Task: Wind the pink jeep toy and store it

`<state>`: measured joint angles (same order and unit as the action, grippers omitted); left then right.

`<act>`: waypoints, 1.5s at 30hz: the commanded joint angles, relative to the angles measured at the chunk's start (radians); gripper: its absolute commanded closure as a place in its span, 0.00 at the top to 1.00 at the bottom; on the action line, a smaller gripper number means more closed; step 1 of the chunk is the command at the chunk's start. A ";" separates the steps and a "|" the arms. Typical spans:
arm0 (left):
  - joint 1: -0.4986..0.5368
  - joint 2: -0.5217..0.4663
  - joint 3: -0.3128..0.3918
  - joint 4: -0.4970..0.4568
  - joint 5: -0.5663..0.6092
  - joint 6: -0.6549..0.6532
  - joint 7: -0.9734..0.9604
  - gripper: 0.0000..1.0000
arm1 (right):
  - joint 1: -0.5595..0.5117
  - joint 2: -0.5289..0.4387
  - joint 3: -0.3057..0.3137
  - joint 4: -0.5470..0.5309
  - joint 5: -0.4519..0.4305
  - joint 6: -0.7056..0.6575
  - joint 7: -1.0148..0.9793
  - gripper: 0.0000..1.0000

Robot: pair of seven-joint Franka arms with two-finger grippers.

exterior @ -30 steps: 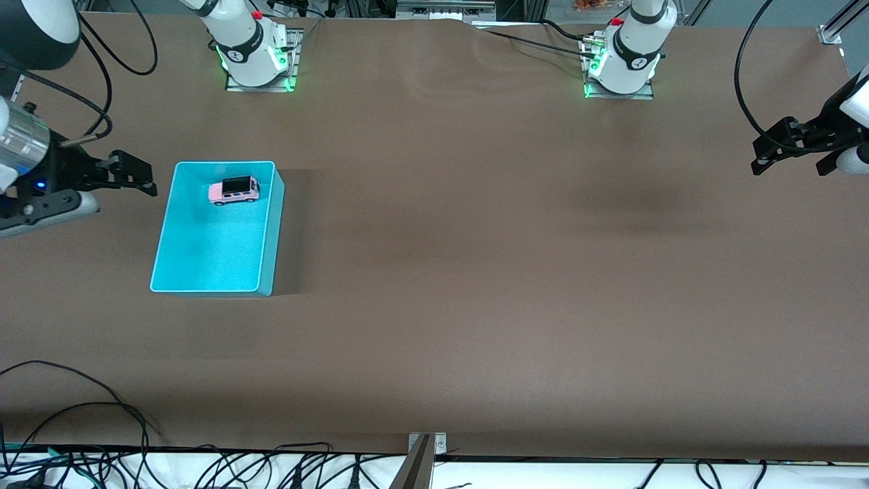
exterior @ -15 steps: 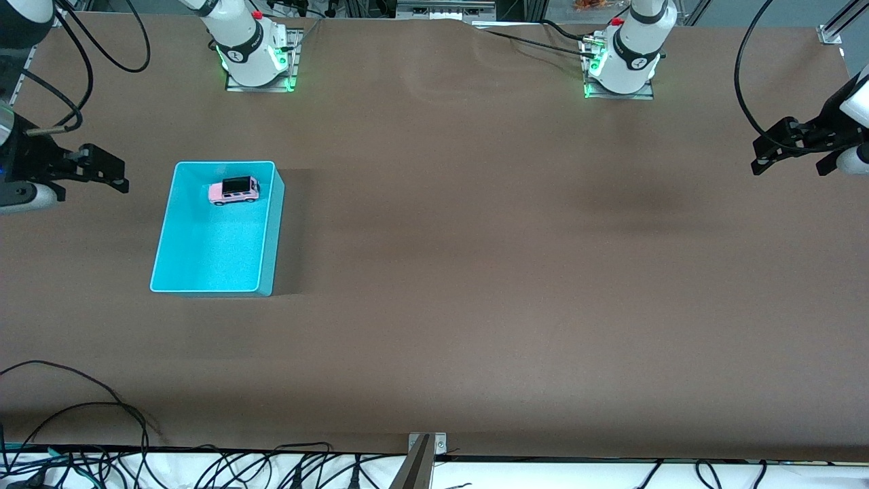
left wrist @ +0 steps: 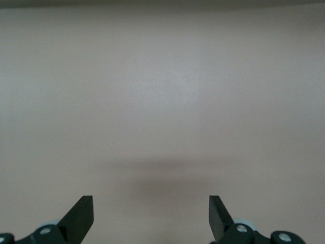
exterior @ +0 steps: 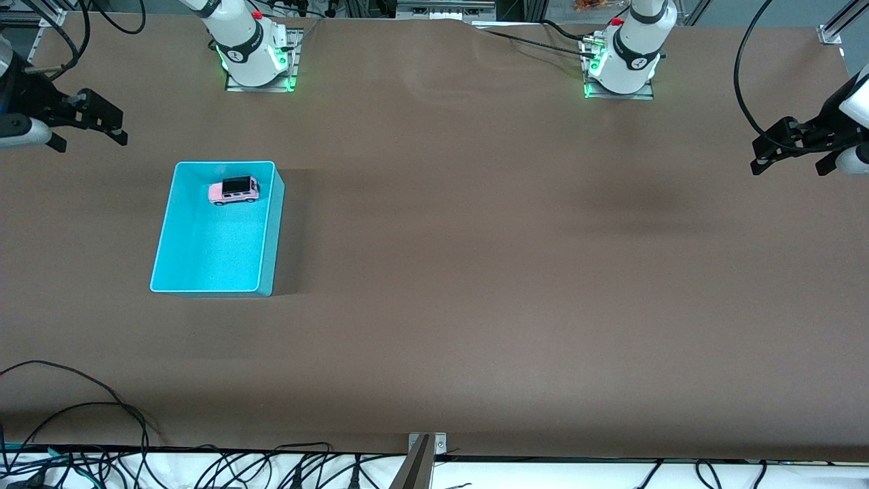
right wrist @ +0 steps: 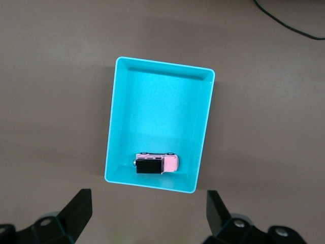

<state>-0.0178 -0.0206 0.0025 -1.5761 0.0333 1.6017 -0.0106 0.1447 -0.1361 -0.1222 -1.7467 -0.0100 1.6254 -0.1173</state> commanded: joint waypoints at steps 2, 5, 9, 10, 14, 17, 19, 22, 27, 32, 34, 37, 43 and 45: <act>-0.001 0.016 0.005 0.037 -0.021 -0.023 0.020 1.00 | -0.007 0.029 0.006 0.018 -0.015 0.027 0.015 1.00; -0.002 0.016 0.005 0.037 -0.021 -0.023 0.020 1.00 | -0.007 0.056 0.006 0.055 -0.015 0.027 0.002 1.00; -0.002 0.016 0.005 0.037 -0.021 -0.023 0.020 1.00 | -0.004 0.090 0.007 0.095 -0.018 0.016 0.001 1.00; -0.002 0.016 0.005 0.037 -0.021 -0.023 0.020 1.00 | -0.002 0.096 0.007 0.099 -0.018 0.016 0.002 1.00; -0.002 0.016 0.005 0.037 -0.021 -0.023 0.020 1.00 | 0.000 0.101 0.009 0.101 -0.016 0.016 -0.001 1.00; -0.001 0.016 0.005 0.037 -0.021 -0.023 0.020 1.00 | 0.000 0.101 0.009 0.101 -0.016 0.014 -0.004 1.00; -0.002 0.016 0.005 0.037 -0.021 -0.023 0.020 1.00 | 0.000 0.101 0.009 0.101 -0.016 0.011 -0.005 1.00; -0.001 0.016 0.005 0.037 -0.021 -0.023 0.020 1.00 | 0.001 0.101 0.009 0.099 -0.016 0.011 -0.005 1.00; -0.002 0.016 0.005 0.037 -0.021 -0.023 0.020 1.00 | 0.004 0.102 0.010 0.099 -0.016 0.011 -0.005 1.00; -0.001 0.016 0.005 0.037 -0.021 -0.023 0.020 1.00 | 0.004 0.102 0.010 0.099 -0.016 0.010 -0.005 1.00; -0.002 0.016 0.005 0.036 -0.021 -0.023 0.020 1.00 | 0.004 0.101 0.010 0.099 -0.016 0.011 -0.005 1.00; -0.002 0.016 0.005 0.037 -0.021 -0.023 0.020 1.00 | 0.004 0.102 0.010 0.099 -0.015 0.010 -0.005 1.00; -0.001 0.016 0.005 0.037 -0.021 -0.023 0.020 1.00 | 0.004 0.101 0.010 0.099 -0.015 0.011 -0.005 1.00; -0.001 0.016 0.005 0.036 -0.021 -0.023 0.020 1.00 | 0.004 0.101 0.010 0.099 -0.015 0.011 -0.005 1.00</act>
<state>-0.0178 -0.0205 0.0025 -1.5751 0.0333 1.6017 -0.0106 0.1480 -0.0414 -0.1156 -1.6729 -0.0100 1.6563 -0.1189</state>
